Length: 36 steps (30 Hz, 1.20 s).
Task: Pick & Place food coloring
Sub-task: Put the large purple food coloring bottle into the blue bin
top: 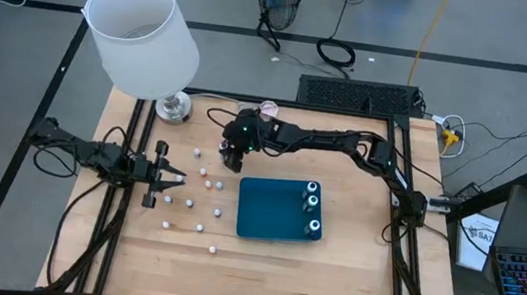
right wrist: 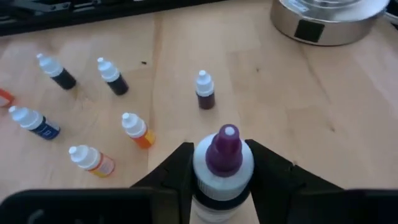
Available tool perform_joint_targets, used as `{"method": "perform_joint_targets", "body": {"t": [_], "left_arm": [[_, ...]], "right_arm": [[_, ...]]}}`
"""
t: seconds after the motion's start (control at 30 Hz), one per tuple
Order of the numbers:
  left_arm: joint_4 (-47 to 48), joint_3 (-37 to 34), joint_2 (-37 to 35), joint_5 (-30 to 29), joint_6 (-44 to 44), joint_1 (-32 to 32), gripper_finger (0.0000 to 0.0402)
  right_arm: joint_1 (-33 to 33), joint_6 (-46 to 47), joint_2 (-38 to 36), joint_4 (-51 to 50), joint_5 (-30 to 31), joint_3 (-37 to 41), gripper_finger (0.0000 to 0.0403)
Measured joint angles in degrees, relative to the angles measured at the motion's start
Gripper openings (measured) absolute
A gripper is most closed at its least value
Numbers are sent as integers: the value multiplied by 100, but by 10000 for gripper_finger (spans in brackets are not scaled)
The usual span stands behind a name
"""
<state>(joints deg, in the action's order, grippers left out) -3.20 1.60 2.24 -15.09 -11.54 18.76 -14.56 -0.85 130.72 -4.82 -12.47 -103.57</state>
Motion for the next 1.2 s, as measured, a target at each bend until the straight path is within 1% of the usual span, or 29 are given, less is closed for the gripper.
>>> {"method": "perform_joint_targets", "body": {"t": [0.17,0.3,0.53,0.6,0.7,0.87,0.97,1.03,1.2], "left_arm": [[0,-2,0,-1,2,0,106],[4,-2,0,0,2,-2,106],[2,-2,0,-2,2,-4,106],[1,-2,0,0,0,-4,106],[15,-2,0,-2,-1,-4,106],[4,-2,2,0,2,-4,106],[15,-2,2,-9,2,-4,106],[-6,-2,0,-19,2,-4,106],[3,-2,0,-22,2,-4,106]], "right_arm": [[265,-326,-286,-288,31,13,108],[540,-565,-807,-863,111,7,108],[1268,-922,-1801,-2223,1370,84,108],[1495,-895,-2097,-2300,1607,289,108],[1803,-841,-2583,-2355,1923,885,108],[2201,-401,-3477,-1787,2643,2260,108],[2362,-140,-4030,-1118,3012,3242,108],[2434,11,-4351,-464,3191,3909,108],[2414,274,-4951,1065,3306,5413,108]]}}
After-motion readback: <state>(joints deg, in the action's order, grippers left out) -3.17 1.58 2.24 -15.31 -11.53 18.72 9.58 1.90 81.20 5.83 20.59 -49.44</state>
